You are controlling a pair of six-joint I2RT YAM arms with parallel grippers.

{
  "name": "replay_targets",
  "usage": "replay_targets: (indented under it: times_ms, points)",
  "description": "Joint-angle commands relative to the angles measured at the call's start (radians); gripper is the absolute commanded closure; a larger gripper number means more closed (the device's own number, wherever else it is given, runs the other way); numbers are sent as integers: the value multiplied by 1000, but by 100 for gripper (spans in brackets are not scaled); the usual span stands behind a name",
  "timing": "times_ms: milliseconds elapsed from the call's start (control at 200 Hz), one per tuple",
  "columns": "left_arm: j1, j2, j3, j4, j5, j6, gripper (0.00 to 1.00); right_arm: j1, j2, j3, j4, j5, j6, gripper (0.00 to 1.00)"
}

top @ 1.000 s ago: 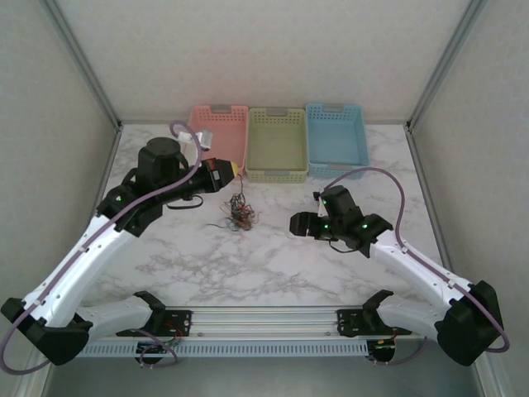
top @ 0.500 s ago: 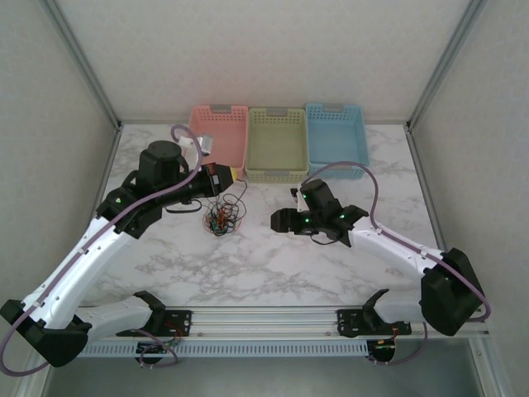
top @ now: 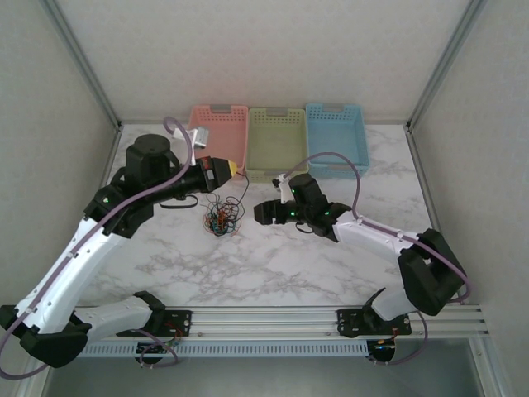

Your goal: Untangle the cables

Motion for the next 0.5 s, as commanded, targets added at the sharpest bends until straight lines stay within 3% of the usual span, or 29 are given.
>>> replay_targets:
  times_ms: [0, 180, 395, 455, 496]
  points:
    - [-8, -28, 45, -19, 44, -13, 100, 34, 54, 9, 151, -30, -180, 28]
    - [-8, -40, 60, -22, 49, -25, 100, 69, 147, 65, 221, -94, -285, 29]
    - [-8, -46, 82, -33, 56, -27, 100, 83, 235, 154, 250, -30, -309, 34]
    - [-8, -49, 90, -41, 58, -27, 100, 84, 249, 177, 242, -49, -318, 46]
    - [-8, -54, 95, -48, 56, -25, 100, 84, 256, 195, 223, -59, -332, 62]
